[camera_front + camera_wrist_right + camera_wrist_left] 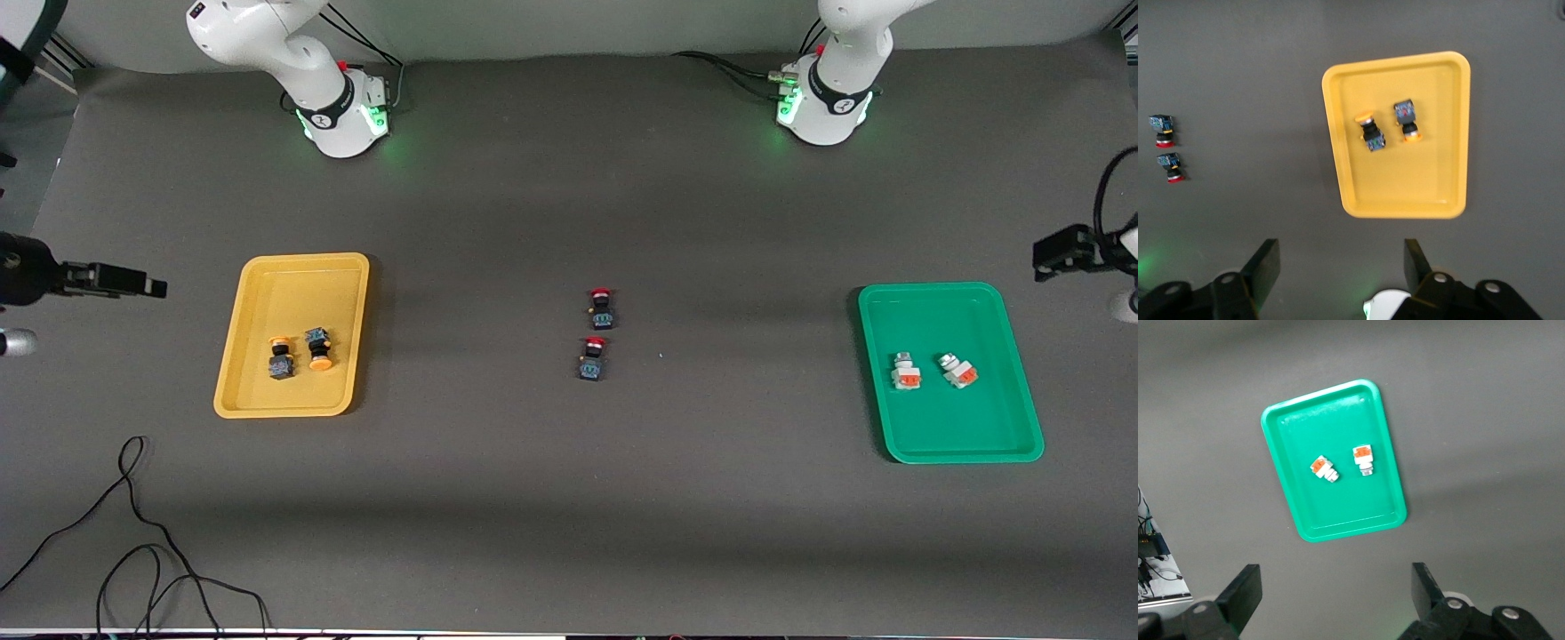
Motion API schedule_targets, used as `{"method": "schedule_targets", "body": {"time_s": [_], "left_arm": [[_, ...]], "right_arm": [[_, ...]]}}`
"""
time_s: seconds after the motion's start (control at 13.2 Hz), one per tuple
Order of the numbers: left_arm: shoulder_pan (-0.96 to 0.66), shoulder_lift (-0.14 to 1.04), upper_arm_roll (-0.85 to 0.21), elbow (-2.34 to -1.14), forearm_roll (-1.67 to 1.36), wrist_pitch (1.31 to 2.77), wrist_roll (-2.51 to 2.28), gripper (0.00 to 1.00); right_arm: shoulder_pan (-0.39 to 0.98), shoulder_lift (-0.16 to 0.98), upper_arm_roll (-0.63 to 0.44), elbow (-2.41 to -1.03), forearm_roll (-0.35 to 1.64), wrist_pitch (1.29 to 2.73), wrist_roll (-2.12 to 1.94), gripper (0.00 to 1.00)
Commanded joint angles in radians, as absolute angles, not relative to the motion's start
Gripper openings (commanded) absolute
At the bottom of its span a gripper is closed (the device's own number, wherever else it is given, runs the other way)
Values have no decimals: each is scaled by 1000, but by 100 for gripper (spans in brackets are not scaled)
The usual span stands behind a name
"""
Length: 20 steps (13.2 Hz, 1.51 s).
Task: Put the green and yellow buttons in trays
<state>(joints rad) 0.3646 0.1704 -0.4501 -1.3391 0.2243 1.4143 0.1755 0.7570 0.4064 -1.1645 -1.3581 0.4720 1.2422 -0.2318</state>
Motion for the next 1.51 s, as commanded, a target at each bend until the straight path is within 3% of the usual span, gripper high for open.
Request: {"method": "schedule_targets", "body": {"time_s": [0.0,0.08,0.23,0.68,0.91,1.06,1.29,1.44], "left_arm": [[92,85,-152,-1354,145,1391,190,100],[56,72,-100,-1364,115,1387,190,100],[43,29,-97,-1399,113,1385,178,100],[57,-41,-91,-1538,20,1471,179,100],[55,-35,-92,-1565,20,1525,170,100],[52,-31,-92,-1568,21,1542,170,100],[49,-32,-95,-1563,17,1536,172,100],[49,-32,-95,-1565,17,1526,149,100]], "right_arm": [[778,407,-1177,-1304,414,1187,-193,92],[796,408,-1187,-1301,413,1189,-193,97],[811,410,-1192,-1293,413,1195,-193,99],[807,410,-1198,-1295,410,1200,-193,99],[755,407,-1145,-1286,393,1201,-190,99],[660,373,-1021,-1260,356,1203,-183,99],[459,290,-678,-1238,198,1212,-89,99],[349,249,-515,-1255,152,1229,-49,99]]}}
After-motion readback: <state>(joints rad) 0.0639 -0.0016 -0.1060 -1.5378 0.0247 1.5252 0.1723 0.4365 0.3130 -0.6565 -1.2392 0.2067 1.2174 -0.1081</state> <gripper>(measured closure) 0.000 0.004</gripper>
